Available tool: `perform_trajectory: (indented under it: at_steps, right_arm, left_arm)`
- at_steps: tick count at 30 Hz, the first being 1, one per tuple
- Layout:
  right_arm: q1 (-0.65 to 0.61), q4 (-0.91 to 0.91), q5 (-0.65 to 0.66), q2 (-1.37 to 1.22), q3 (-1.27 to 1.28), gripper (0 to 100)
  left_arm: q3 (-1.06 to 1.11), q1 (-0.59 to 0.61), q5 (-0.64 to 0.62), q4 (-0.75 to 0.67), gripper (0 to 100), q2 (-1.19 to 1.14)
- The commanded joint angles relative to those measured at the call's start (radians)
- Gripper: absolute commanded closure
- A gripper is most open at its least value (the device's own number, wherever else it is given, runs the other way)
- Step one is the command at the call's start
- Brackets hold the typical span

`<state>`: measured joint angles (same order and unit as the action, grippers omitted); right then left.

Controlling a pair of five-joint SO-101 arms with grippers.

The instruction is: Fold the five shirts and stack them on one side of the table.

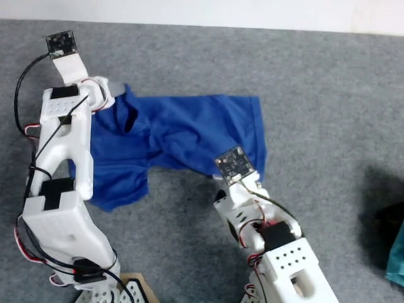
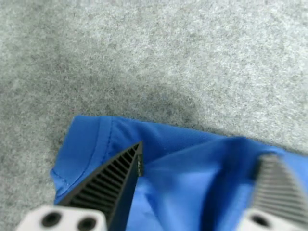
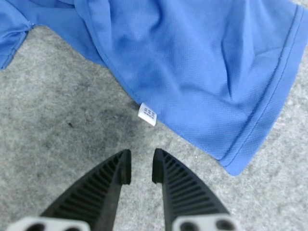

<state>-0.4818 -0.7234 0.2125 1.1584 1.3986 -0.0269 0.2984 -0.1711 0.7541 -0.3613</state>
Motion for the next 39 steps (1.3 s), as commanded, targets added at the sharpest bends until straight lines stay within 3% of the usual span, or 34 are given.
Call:
perform_trajectory:
  at_steps: [1,8,13,17,21,23,29,32,39]
  right_arm:
    - [0.008,0.021,0.006,0.007,-0.007,90.7]
    - [0.008,0.021,0.006,0.007,-0.007,90.7]
    - [0.008,0.027,0.006,0.007,-0.007,90.7]
    - [0.008,0.027,0.006,0.007,-0.005,90.7]
    - [0.008,0.025,0.006,0.007,-0.005,90.7]
    - [0.008,0.025,0.006,0.007,-0.005,90.7]
    - [0.008,0.025,0.011,0.007,-0.005,90.7]
    - [0.008,0.025,0.012,0.007,-0.005,90.7]
    - [0.008,0.093,0.012,0.012,0.05,90.7]
  left_arm:
    - [-0.044,0.033,0.003,-0.014,53,0.031]
    - [0.036,0.117,0.002,0.034,53,0.107]
    - [0.154,0.067,0.002,0.152,56,0.166]
    - [0.189,0.008,0.002,0.239,75,0.219]
    - [0.183,0.01,0.008,0.219,100,0.234]
    - [0.174,0.035,0.003,0.201,95,0.234]
    - [0.104,0.108,0.008,0.133,99,0.232]
    - [0.101,0.113,0.008,0.064,98,0.232]
    - [0.162,0.125,0.005,0.055,92,0.226]
